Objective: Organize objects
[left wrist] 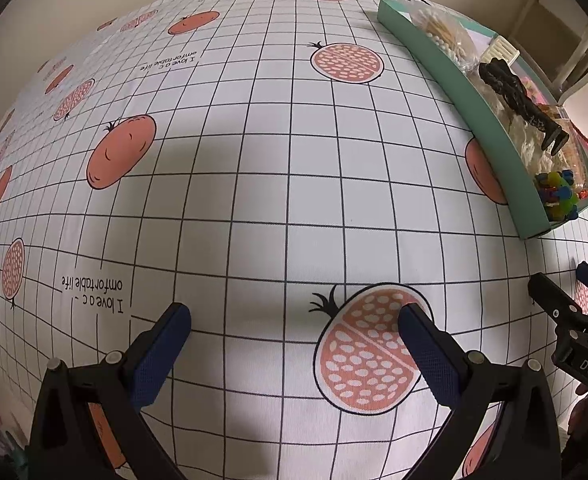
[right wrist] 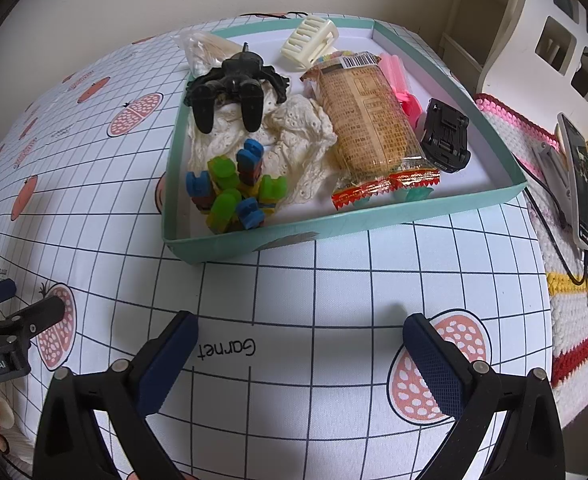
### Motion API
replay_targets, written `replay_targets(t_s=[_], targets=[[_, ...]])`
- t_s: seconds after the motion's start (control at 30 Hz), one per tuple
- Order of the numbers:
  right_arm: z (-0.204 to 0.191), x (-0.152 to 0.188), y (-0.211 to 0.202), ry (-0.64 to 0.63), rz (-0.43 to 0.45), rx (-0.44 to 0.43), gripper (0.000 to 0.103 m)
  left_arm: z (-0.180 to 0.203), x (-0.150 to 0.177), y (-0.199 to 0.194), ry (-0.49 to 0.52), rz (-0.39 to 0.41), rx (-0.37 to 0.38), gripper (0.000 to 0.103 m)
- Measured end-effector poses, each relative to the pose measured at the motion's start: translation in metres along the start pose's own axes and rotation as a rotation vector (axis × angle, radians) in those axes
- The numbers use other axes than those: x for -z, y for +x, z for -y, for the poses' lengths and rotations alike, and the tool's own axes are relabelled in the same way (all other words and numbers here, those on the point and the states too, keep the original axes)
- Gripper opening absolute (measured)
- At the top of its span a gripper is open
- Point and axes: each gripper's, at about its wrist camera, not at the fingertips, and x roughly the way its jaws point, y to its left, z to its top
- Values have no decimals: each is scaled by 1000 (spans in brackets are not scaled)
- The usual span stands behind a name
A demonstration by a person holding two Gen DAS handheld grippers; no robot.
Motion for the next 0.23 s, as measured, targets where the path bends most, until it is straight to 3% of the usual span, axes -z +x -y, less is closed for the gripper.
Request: replay_targets(t_s=[0.23], targets=[[1, -3, 2, -1, 0, -1, 103, 1, -1, 1, -4, -4, -1, 103]])
